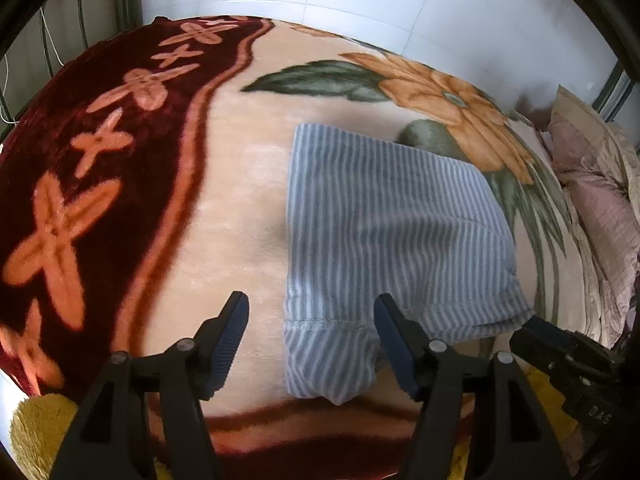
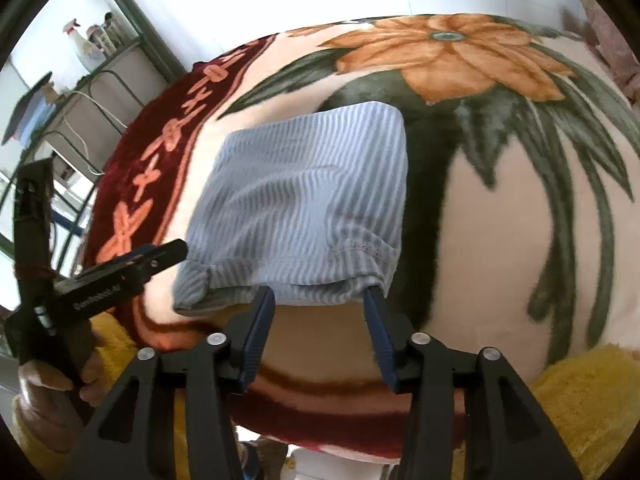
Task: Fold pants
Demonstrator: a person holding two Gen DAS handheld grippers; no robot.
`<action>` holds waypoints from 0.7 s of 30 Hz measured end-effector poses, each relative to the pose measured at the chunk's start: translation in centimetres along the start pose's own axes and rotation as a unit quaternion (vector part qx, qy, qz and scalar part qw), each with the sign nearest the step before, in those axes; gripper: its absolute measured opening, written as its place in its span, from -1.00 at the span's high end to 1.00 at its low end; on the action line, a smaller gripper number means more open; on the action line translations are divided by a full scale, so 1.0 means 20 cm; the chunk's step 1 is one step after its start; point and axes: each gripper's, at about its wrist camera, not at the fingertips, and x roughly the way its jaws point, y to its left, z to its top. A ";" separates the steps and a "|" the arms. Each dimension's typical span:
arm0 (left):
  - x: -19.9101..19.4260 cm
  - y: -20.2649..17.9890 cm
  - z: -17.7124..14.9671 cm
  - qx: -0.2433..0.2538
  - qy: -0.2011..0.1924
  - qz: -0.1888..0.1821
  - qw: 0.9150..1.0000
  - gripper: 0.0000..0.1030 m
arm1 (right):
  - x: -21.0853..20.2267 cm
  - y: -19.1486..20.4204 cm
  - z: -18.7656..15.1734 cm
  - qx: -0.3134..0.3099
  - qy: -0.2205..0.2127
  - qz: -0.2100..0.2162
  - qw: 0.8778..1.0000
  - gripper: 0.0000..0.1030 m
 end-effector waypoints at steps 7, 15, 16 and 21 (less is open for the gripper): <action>-0.02 -0.04 -0.02 0.012 -0.002 0.001 1.000 -0.45 | 0.01 -0.02 -0.05 0.005 0.004 -0.033 0.999 -0.11; -0.02 -0.10 -0.06 0.015 0.000 0.018 1.000 -0.53 | 0.03 0.01 -0.03 -0.006 -0.016 -0.064 0.998 -0.19; -0.01 -0.10 -0.07 0.015 0.002 0.019 1.000 -0.53 | 0.04 0.01 -0.04 -0.007 -0.017 -0.065 0.998 -0.19; 0.01 -0.12 -0.09 0.018 0.007 0.023 1.000 -0.54 | 0.06 0.02 -0.05 -0.011 -0.017 -0.079 0.997 -0.19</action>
